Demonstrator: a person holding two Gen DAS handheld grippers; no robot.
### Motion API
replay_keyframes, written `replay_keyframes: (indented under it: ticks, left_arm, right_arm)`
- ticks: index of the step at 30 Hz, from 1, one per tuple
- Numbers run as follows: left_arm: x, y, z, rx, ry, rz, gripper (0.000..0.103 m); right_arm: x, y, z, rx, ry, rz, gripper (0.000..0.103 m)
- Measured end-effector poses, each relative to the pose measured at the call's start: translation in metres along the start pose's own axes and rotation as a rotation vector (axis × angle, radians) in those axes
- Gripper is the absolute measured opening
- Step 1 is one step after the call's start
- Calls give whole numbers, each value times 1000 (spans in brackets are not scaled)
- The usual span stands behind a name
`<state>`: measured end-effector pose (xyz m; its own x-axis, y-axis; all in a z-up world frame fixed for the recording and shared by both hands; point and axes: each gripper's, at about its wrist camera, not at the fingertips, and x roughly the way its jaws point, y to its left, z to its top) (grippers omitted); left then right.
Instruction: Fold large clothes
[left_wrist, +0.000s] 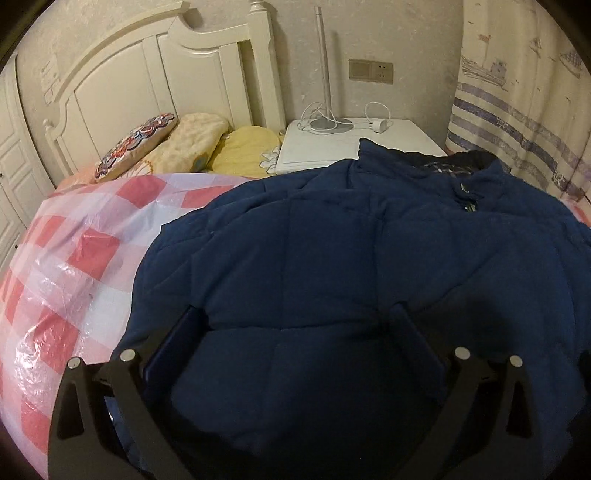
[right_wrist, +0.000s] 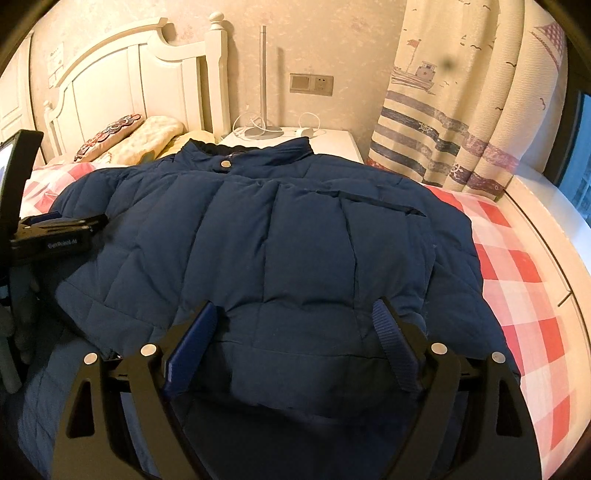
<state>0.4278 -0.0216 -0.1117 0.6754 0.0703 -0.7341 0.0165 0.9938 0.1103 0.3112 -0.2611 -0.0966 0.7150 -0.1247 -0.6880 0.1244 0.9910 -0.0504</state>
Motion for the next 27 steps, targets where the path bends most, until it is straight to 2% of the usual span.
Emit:
replay_keyframes:
  ticks: [5, 8, 11, 14, 17, 19, 21, 27]
  left_arm:
    - [0, 1, -3, -10, -8, -6, 101]
    - [-2, 2, -1, -14, -10, -11, 101]
    - [-2, 2, -1, -13, -11, -10, 101]
    - [-2, 2, -1, -13, -12, -10, 101]
    - [-2, 2, 0, -14, -13, -11, 101]
    - [-2, 2, 0, -14, -13, -11, 101]
    - [-2, 2, 0, -14, -14, -13, 101]
    - [-3, 4, 0, -20, -16, -20, 101]
  right_arm:
    - [-7, -6, 0, 35, -33, 28, 83]
    - [-28, -11, 5, 94, -117, -14, 82]
    - [-43, -1, 27, 69, -169, -3, 82]
    - [-33, 7, 55, 34, -139, 16, 82]
    - [9, 9, 84, 19, -36, -10, 83]
    - [39, 8, 86, 17, 37, -26, 84]
    - [73, 6, 79, -11, 106, -32, 91]
    - [74, -1, 71, 22, 91, 8, 93]
